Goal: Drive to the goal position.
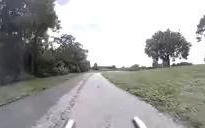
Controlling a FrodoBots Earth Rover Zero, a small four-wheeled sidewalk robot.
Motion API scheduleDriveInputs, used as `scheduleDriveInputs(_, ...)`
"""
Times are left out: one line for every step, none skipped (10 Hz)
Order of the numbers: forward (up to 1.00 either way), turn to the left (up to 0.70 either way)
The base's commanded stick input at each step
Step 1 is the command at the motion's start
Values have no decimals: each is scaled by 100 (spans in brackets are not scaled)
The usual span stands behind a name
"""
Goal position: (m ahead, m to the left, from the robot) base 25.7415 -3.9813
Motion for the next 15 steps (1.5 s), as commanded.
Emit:
scheduleDriveInputs(70, 0)
scheduleDriveInputs(70, 0)
scheduleDriveInputs(70, 0)
scheduleDriveInputs(70, 0)
scheduleDriveInputs(70, 0)
scheduleDriveInputs(70, 0)
scheduleDriveInputs(70, 0)
scheduleDriveInputs(70, 0)
scheduleDriveInputs(70, 10)
scheduleDriveInputs(70, 22)
scheduleDriveInputs(70, 31)
scheduleDriveInputs(70, 28)
scheduleDriveInputs(70, 12)
scheduleDriveInputs(70, 0)
scheduleDriveInputs(70, 0)
